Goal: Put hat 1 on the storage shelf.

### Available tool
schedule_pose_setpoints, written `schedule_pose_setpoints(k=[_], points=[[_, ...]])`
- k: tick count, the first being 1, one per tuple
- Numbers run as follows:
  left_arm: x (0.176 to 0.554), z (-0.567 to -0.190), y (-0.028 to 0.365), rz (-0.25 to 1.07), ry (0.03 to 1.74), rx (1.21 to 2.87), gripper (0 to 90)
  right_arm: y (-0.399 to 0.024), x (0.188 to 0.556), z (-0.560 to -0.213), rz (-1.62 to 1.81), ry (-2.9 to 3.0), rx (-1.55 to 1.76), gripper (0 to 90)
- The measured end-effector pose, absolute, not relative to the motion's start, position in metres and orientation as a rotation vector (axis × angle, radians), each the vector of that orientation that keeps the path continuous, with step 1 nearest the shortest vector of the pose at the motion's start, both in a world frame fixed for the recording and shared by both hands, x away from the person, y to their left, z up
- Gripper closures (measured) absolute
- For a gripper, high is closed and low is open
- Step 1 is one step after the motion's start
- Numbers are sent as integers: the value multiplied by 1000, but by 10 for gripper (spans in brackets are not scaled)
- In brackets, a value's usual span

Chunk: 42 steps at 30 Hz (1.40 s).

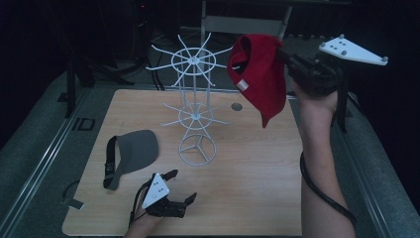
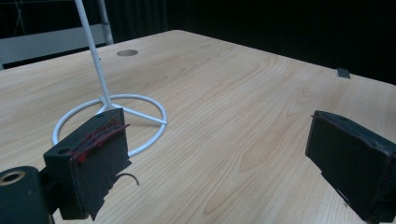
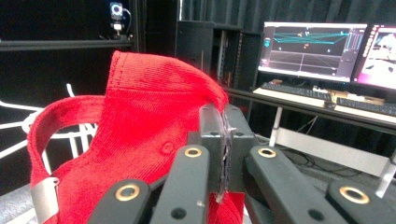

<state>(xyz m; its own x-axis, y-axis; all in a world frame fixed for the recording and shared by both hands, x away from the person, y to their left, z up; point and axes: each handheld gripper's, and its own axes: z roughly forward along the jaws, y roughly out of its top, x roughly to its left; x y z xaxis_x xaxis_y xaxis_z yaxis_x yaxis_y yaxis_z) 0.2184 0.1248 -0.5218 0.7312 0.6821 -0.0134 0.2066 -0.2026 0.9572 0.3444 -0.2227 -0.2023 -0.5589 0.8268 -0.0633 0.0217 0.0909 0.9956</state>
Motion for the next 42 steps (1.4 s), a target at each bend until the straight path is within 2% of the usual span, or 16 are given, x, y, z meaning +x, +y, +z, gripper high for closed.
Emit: schedule_pose_setpoints(k=[12,32,36,42], points=[[219,-524,125,497,712,1759,64,-213,355,-225,1498,1780,853,886],[218,-527,124,496,718,1768,65,-210,344,-269,1452,1847,823,878],[218,-528,124,498,718,1771,65,-214,344,-273,1462,1852,824,841],[219,-529,125,493,731,1752,65,-219,338,-274,1472,1854,802,703]])
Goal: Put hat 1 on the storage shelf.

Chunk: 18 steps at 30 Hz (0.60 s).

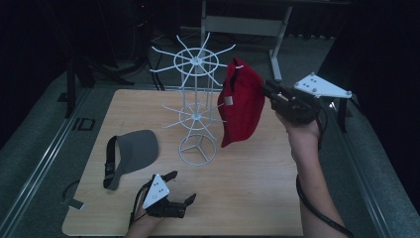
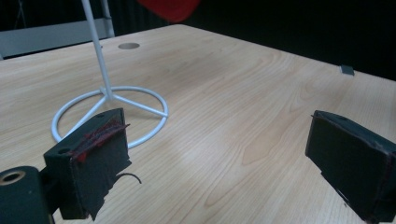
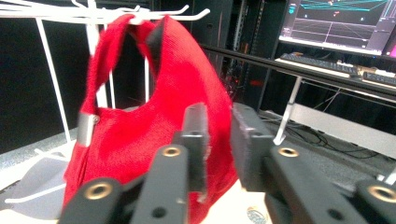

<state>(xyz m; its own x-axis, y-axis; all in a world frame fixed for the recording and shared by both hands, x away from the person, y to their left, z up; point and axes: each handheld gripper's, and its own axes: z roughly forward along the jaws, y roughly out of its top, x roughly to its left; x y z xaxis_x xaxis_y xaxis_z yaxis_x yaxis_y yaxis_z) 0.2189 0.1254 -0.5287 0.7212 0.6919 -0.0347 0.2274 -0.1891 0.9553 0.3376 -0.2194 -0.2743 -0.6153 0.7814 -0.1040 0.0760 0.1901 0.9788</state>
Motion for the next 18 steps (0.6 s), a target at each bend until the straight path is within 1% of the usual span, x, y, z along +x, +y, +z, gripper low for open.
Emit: schedule_pose_setpoints(k=[2,5,8,9,11,12,18], points=[[219,-529,126,485,736,1736,65,-221,334,-275,1469,1864,786,673],[219,-529,127,494,746,1725,65,-225,329,-278,1457,1868,784,589],[220,-529,130,492,758,1720,65,-231,326,-284,1444,1877,800,540],[220,-529,130,492,758,1720,64,-233,326,-287,1440,1888,804,524],[220,-529,131,491,767,1717,65,-233,326,-287,1440,1888,804,524],[220,-529,133,492,785,1706,65,-240,325,-296,1433,1903,830,476],[220,-531,134,489,795,1694,64,-254,322,-315,1412,1940,860,384]])
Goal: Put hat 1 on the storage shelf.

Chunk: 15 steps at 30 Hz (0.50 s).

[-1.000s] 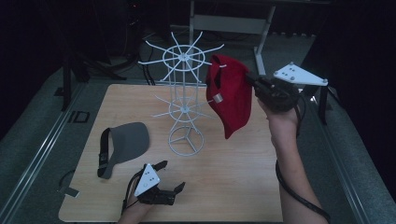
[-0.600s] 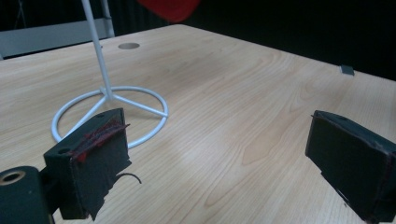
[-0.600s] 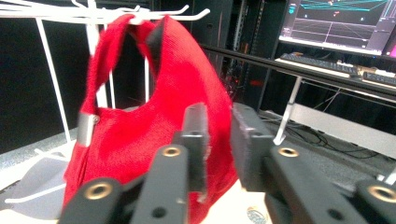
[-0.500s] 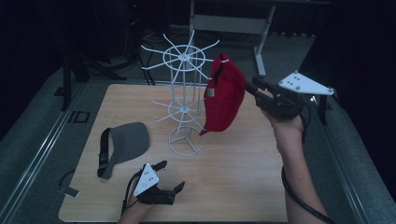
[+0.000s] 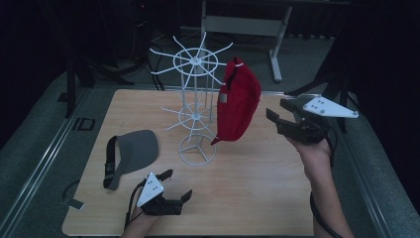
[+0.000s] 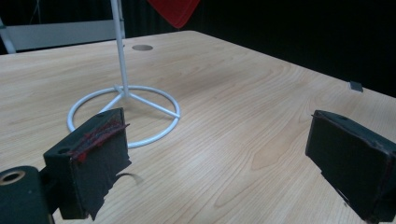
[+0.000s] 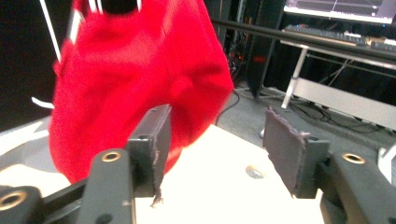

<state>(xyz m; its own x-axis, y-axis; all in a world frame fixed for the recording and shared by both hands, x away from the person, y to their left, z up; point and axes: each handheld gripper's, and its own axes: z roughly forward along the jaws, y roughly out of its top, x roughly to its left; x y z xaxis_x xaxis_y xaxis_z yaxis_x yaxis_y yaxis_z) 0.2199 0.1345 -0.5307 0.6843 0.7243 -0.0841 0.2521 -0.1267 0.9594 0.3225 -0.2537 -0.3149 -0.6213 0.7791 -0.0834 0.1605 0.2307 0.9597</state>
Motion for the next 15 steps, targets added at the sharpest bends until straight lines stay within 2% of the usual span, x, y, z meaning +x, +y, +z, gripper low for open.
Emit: schedule_pose_setpoints(k=[3,5,10,15], points=[[219,-531,134,496,795,1697,58,-260,320,-326,1400,1963,874,338],[219,-531,134,496,795,1697,43,-262,320,-331,1397,1969,884,338],[219,-535,140,503,820,1714,34,-279,316,-364,1422,1998,943,195],[217,-536,147,487,853,1703,34,-291,314,-390,1427,2023,983,163]])
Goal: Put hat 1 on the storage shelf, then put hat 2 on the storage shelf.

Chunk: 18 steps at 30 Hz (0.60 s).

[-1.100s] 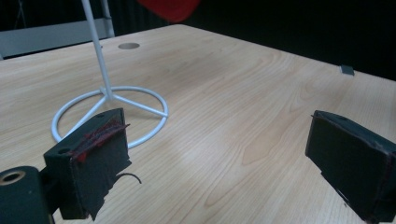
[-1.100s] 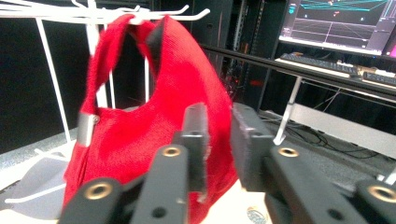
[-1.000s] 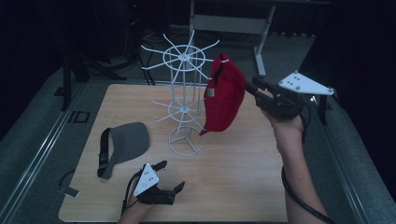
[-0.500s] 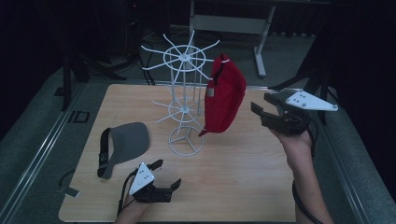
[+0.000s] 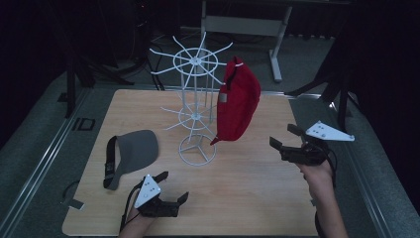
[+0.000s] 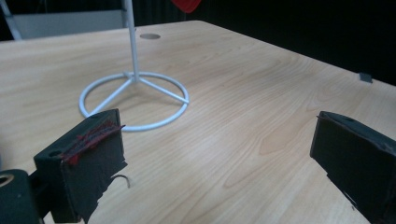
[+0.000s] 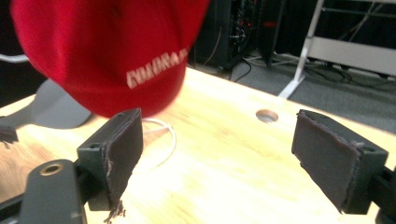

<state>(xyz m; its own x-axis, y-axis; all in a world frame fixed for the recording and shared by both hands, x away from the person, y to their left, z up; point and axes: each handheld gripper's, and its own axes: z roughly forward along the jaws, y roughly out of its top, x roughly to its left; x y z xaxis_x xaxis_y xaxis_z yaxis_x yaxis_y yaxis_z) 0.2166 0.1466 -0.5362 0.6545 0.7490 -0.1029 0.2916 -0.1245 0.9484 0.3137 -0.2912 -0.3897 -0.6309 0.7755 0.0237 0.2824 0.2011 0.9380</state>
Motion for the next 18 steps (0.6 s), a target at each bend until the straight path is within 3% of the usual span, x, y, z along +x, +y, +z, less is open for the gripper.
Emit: schedule_pose_setpoints(k=[18], points=[[220,-548,181,507,957,1718,37,-335,305,-487,1232,2017,1159,149]])
